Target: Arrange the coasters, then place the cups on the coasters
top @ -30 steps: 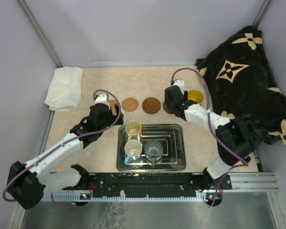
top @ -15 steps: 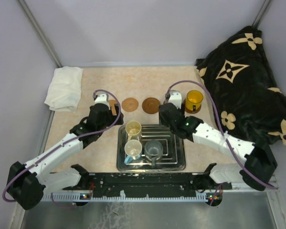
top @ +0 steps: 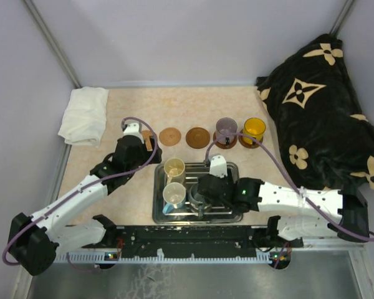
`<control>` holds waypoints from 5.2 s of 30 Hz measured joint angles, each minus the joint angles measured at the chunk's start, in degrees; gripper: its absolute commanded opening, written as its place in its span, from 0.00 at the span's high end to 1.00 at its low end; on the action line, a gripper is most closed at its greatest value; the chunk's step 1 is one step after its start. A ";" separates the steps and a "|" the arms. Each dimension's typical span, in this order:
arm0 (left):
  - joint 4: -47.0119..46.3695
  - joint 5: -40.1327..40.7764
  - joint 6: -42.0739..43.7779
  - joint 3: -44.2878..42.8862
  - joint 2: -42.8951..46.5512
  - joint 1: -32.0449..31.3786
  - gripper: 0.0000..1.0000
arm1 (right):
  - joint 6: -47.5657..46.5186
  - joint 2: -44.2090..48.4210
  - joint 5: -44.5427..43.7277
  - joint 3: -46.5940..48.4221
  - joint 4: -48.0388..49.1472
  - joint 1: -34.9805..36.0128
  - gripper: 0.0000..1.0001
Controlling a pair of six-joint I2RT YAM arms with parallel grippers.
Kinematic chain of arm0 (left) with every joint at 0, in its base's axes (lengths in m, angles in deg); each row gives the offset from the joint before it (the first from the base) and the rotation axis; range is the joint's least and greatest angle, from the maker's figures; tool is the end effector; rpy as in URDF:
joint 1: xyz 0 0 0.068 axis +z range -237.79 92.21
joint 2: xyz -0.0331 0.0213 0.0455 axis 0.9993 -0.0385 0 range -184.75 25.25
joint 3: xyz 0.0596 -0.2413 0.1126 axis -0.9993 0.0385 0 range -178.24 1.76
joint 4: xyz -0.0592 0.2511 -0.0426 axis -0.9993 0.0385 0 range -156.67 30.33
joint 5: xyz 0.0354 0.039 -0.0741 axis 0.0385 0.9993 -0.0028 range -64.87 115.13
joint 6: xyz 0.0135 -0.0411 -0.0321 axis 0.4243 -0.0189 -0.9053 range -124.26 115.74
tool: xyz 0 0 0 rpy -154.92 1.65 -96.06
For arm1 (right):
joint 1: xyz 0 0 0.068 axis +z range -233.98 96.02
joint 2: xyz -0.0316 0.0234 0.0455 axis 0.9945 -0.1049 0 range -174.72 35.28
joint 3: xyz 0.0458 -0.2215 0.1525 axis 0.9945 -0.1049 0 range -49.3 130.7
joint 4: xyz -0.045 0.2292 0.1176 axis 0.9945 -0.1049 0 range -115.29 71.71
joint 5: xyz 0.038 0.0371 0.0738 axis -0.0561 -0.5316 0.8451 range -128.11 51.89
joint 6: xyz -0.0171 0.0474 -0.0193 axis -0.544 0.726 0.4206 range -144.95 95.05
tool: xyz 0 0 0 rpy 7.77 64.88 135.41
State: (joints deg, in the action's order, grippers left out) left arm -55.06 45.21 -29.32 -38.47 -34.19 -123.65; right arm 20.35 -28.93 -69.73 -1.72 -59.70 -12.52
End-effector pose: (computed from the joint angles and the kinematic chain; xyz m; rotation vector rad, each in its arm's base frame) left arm 0.1929 -0.1243 0.2620 -0.0125 2.0848 -0.2805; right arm 0.0852 0.1954 0.2501 -0.3509 2.3642 0.2273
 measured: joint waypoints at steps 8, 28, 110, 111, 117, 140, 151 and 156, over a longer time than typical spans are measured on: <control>0.09 -0.33 -0.17 0.00 0.70 0.00 0.00 | 7.21 -3.93 0.15 2.91 -4.94 9.57 0.35; 0.48 -3.85 1.55 1.86 3.85 0.00 0.00 | 18.64 -15.63 0.68 8.85 -9.94 14.21 0.61; -2.56 -3.21 2.36 3.76 0.09 0.00 0.00 | -17.97 -13.81 -9.75 12.83 14.86 -17.09 1.00; -2.69 -3.08 2.36 3.76 -0.09 0.00 0.00 | -19.41 -14.21 -8.96 12.85 16.59 -17.92 1.00; -3.17 -2.36 2.32 3.76 -0.44 0.00 0.00 | -26.16 -20.44 -4.83 15.74 21.31 -22.08 1.00; -3.30 -0.13 2.21 3.65 -0.46 0.00 0.00 | -23.52 -45.27 3.19 42.21 10.34 -27.67 1.00; -2.56 -0.13 2.67 3.37 -0.72 0.00 0.00 | -20.48 -45.31 3.39 41.42 10.45 -27.76 1.00; -2.16 -0.13 2.93 2.73 -1.03 0.00 0.00 | -19.61 -45.31 2.25 38.16 12.63 -27.78 1.00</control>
State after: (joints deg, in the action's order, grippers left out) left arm -57.22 45.08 -26.39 -35.74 -35.22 -123.65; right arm 0.74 -74.24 -67.47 36.44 -47.07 -40.30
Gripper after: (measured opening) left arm 0.997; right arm 0.213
